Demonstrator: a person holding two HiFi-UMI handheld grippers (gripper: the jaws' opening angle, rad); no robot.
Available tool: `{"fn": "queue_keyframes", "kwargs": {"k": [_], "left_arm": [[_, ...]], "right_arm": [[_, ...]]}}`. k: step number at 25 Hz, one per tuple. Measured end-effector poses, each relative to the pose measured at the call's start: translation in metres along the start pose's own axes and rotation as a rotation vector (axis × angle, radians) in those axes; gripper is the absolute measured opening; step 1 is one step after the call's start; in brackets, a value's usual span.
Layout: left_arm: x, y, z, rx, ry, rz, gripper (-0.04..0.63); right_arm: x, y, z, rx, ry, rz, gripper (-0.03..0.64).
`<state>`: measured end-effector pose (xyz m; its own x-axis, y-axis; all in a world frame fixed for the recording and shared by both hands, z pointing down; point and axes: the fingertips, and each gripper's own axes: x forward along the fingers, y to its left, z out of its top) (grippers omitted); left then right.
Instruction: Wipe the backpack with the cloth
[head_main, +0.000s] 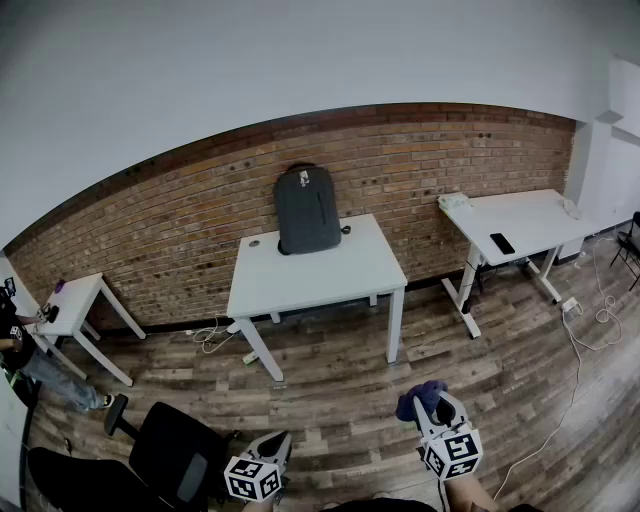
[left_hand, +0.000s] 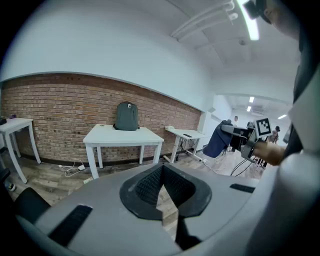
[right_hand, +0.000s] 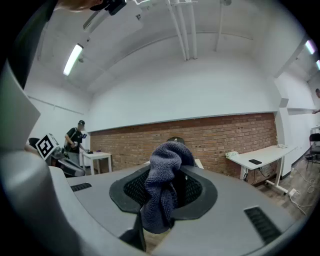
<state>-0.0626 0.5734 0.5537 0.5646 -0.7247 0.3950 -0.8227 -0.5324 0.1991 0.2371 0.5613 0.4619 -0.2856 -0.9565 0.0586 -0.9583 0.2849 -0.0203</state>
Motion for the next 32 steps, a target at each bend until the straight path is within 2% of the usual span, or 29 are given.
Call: {"fn": "queue_keyframes", "kwargs": {"k": [9,14,19,27,32], "left_arm": [[0.019,-0.019,0.015,0.027,-0.038,0.036,-0.004],[0.020,-0.003,0.024,0.028,-0.050,0.082,-0.003],[0.030,0.011,0.027,0.019,-0.064,0.094,-0.005],[0.078,0.041,0.051,0.021,-0.104,0.049,-0.004],[0.104,0.051,0.056,0.005,-0.090,0.001,-0.003]], "right_arm": [[-0.010,-0.034,-0.012,-0.004,0.001,0.013,0.101],[-0.005,-0.047,-0.022,-0.013,0.018,0.012,0.101],[0.014,-0.053,-0.019,-0.027,0.010,0.011,0.101],[0.067,-0.054,-0.006,-0.078,-0.003,0.008,0.103],[0.106,-0.055,0.001,-0.082,0.003,0.004,0.101]]}}
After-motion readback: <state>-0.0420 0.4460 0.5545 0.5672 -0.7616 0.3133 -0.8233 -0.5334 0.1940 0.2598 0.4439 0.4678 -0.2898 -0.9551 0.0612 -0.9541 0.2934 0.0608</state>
